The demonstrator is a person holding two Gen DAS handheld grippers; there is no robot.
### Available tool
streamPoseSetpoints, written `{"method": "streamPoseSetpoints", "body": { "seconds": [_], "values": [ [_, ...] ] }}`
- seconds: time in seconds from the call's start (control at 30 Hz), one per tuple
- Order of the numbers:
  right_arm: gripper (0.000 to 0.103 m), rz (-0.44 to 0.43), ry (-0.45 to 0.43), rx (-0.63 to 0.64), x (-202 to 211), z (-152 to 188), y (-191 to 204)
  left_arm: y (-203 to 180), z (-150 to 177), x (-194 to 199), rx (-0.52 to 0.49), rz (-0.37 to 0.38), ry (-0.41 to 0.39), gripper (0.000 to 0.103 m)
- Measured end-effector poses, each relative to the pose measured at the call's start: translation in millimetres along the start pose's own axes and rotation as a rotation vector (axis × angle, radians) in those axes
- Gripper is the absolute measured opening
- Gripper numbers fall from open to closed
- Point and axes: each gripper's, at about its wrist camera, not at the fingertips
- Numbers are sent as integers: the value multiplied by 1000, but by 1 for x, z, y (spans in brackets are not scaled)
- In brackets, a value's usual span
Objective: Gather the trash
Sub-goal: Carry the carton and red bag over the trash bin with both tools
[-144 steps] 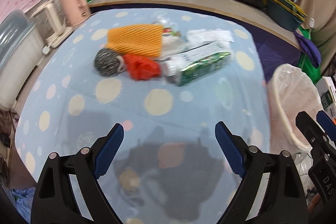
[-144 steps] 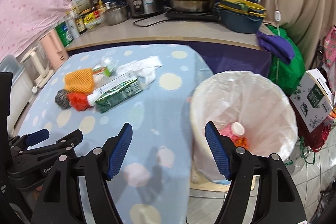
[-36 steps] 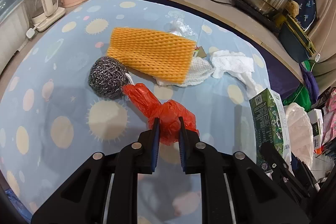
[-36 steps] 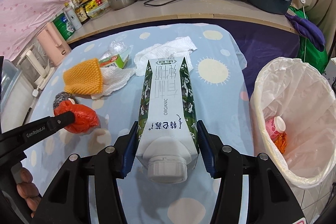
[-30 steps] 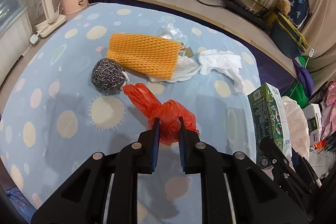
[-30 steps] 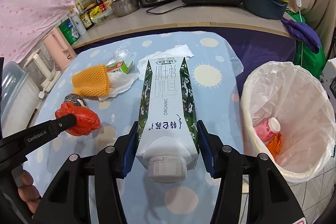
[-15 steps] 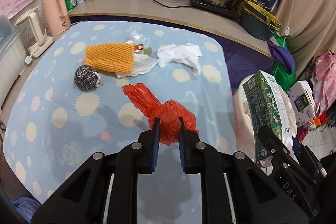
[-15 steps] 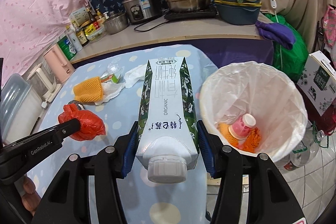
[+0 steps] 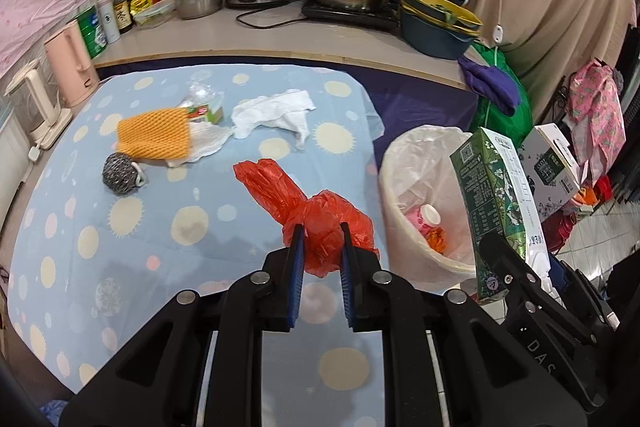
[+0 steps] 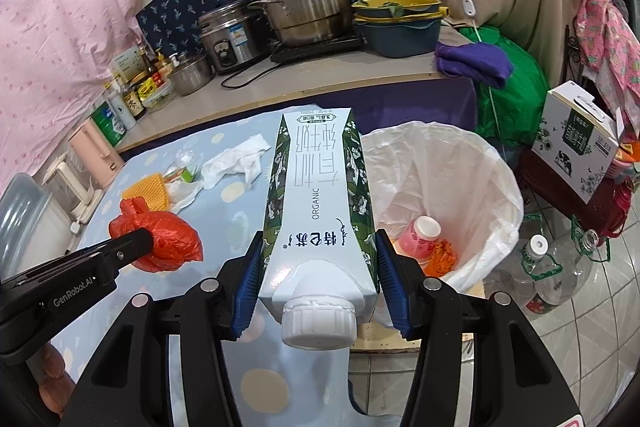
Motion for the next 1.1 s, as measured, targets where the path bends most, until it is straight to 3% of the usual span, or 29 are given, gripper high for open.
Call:
{"method": "streamPoseSetpoints", "body": {
  "seconds": [0.7, 1.1],
  "values": [
    [51, 90, -30, -124, 3, -12, -86, -89, -14, -21, -125, 53, -2, 16],
    [51, 108, -10, -151, -13, -16, -106, -122, -20, -47, -166, 65, 25, 16]
  ]
}}
Point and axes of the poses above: each gripper's, at about its wrist camera, not at the fingertips, and x roughly against the way its jaws point, y to its left, z to its underside, and after that the axes turned 6 degrees about -y, right-handed
